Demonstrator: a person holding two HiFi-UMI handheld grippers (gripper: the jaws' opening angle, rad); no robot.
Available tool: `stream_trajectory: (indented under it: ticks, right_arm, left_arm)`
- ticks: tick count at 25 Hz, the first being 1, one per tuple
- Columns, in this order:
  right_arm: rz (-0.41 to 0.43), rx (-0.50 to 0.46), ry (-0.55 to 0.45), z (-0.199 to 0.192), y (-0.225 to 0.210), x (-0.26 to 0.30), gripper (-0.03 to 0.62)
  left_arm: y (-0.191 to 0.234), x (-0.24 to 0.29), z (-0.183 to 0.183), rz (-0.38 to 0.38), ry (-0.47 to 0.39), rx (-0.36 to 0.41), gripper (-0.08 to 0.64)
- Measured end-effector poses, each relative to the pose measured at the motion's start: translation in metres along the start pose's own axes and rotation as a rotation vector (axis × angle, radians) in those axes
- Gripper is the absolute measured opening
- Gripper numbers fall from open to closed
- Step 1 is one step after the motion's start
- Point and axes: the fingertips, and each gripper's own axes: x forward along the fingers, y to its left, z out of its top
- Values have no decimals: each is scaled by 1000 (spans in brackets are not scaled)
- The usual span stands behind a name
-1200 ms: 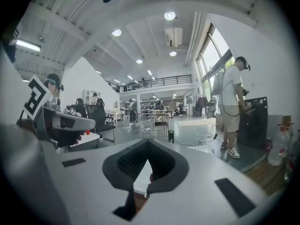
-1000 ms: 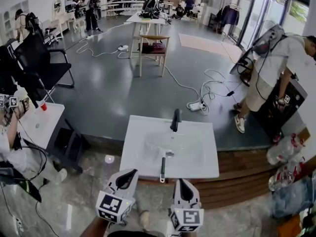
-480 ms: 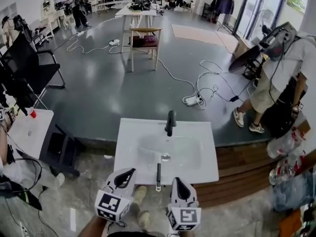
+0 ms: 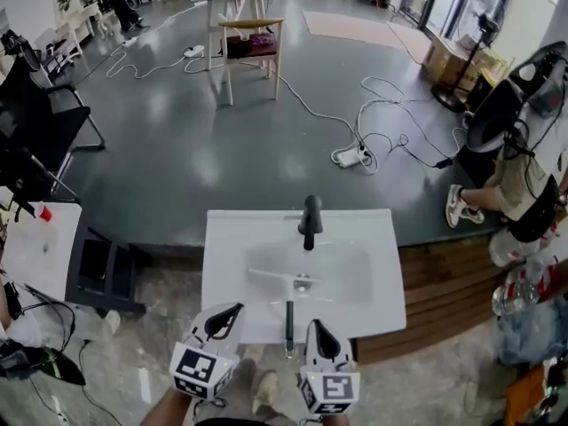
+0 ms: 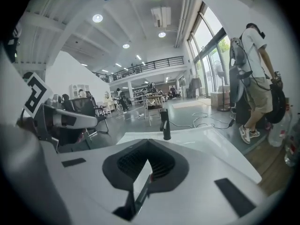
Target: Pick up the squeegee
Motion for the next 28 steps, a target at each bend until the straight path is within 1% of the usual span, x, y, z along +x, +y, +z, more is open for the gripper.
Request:
stream_trajectory:
  ticks: [5, 8, 12, 16, 21, 23, 26, 28]
  right_arm:
    - [-11, 15, 45, -17, -7, 35, -3]
    - [-14, 16, 78, -30, -12, 53, -2]
    - [-14, 21, 133, -52, -17, 70, -2]
    - [-6, 25, 174, -64, -21, 88, -2]
    - [-8, 58, 232, -79, -25, 108, 2]
    - [-2, 78, 257, -86, -25, 117, 37]
    - [1, 104, 302, -98, -25, 132, 56]
    - [3, 117, 337, -105, -25, 141, 89]
  left_arm:
    - [21, 30, -23, -16, 56, -13, 2]
    - [31, 46, -33, -21, 75, -20, 2]
    - [36, 58, -53, -33, 120, -34, 2]
    - [40, 68, -68, -39, 156, -45, 2]
    - [50, 78, -72, -36, 161, -42, 3]
    - [55, 78, -74, -31, 166, -42, 2]
    - [61, 80, -76, -25, 170, -46, 3]
    - [64, 83, -75, -24, 173, -47, 2]
